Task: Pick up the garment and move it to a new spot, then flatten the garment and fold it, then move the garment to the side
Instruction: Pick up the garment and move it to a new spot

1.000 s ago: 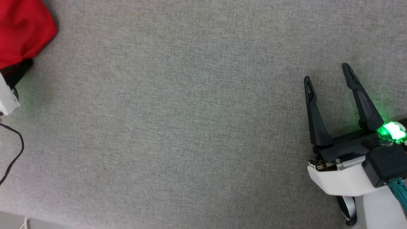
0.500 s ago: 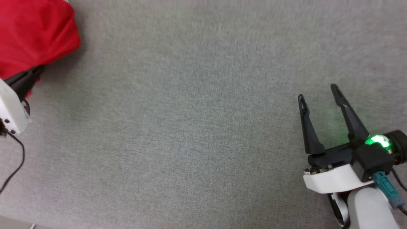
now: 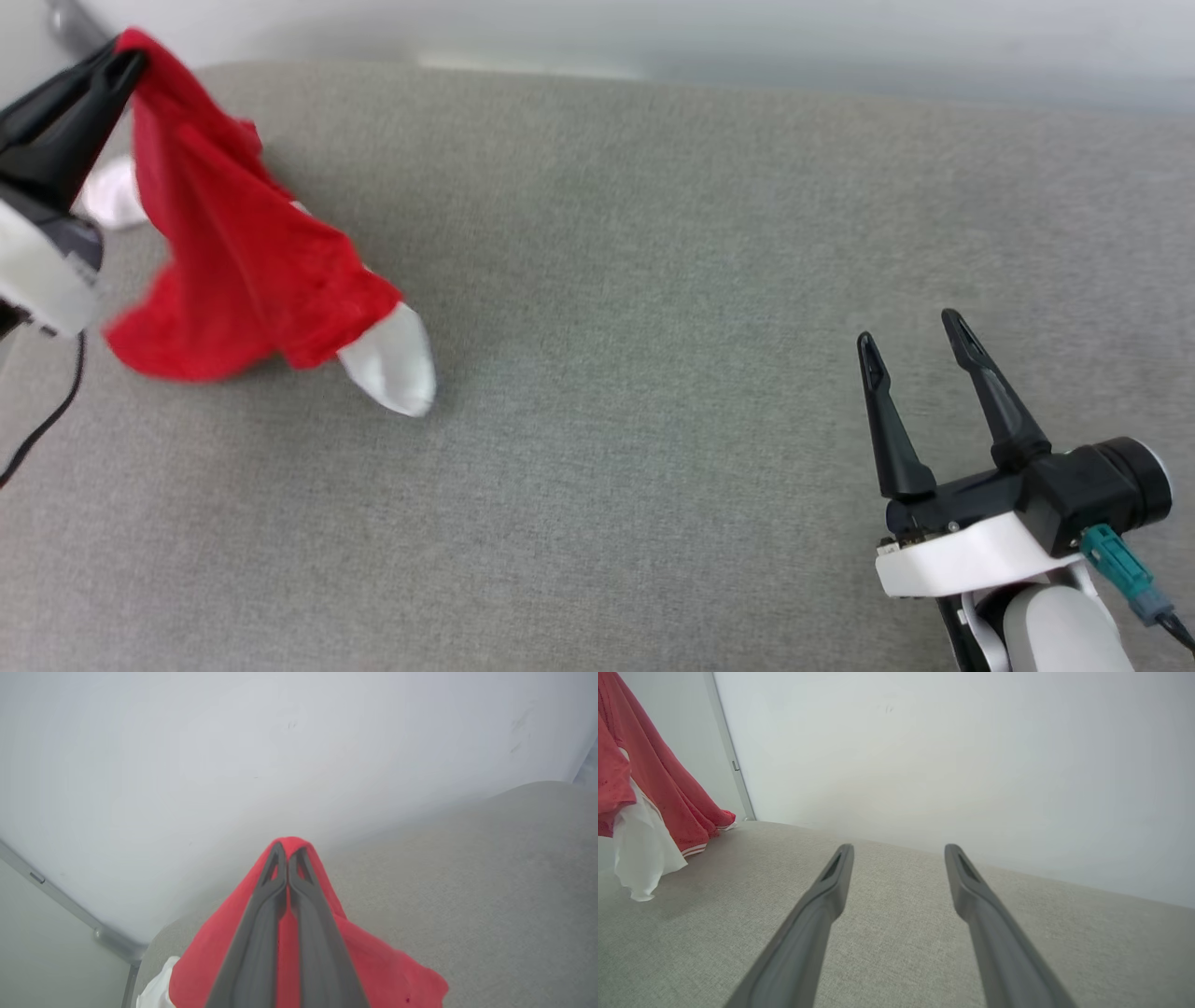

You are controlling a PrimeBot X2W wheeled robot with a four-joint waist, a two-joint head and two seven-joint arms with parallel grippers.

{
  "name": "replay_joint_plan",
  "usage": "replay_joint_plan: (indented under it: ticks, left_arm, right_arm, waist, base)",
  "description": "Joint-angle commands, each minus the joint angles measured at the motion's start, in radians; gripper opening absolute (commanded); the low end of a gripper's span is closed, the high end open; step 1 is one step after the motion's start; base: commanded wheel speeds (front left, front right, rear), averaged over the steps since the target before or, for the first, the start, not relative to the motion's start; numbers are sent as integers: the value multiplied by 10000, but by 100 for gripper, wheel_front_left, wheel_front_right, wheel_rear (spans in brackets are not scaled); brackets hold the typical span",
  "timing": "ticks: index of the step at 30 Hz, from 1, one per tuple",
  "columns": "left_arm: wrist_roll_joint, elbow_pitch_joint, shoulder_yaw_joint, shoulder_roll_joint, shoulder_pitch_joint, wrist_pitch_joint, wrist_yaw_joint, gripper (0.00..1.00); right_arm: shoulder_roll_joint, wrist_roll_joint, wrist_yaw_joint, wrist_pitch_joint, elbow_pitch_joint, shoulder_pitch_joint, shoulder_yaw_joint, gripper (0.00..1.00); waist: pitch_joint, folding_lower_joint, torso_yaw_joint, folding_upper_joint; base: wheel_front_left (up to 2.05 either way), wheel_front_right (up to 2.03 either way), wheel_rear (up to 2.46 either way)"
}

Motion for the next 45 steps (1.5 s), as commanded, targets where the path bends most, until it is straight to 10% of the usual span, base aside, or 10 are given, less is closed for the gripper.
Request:
replay_joint_plan:
  ticks: [1, 18, 28, 30, 38, 45]
  left_arm:
    - [119, -92, 56, -131, -226, -70, 63, 0]
    - [642, -1045, -183, -4255, -1362, -303, 1979, 0]
    - [1372, 829, -1492, -7398, -1455, -480, 2060, 0]
    - [1529, 1484, -2060, -7970, -1189, -421, 1849, 100]
    - [1667, 3366, -2257, -8985, -372, -877, 1105, 100]
    - [2917, 3148, -388, -8404, 267, -965, 1280, 100]
  right_arm:
    - [33, 25, -8, -20, 40, 125, 0, 100]
    - [33, 459, -8, -19, -107, -58, -277, 100]
    - [33, 506, -8, -20, -292, -350, -366, 100]
    - [33, 534, -8, -20, -295, -373, -299, 100]
    - [35, 567, -8, -20, -280, -325, -310, 100]
    - [32, 306, -8, -20, -160, -76, -512, 100]
  waist:
    - [-436, 0, -280, 0]
    - [-677, 0, -2411, 0]
    - [222, 0, -3289, 0]
    - [348, 0, -3416, 0]
    - [442, 0, -3337, 0]
    - [-194, 0, -2556, 0]
  base:
    - [0, 0, 0]
    - [0, 0, 0]
    - [0, 0, 0]
    - [0, 0, 0]
    - [0, 0, 0]
    - [0, 0, 0]
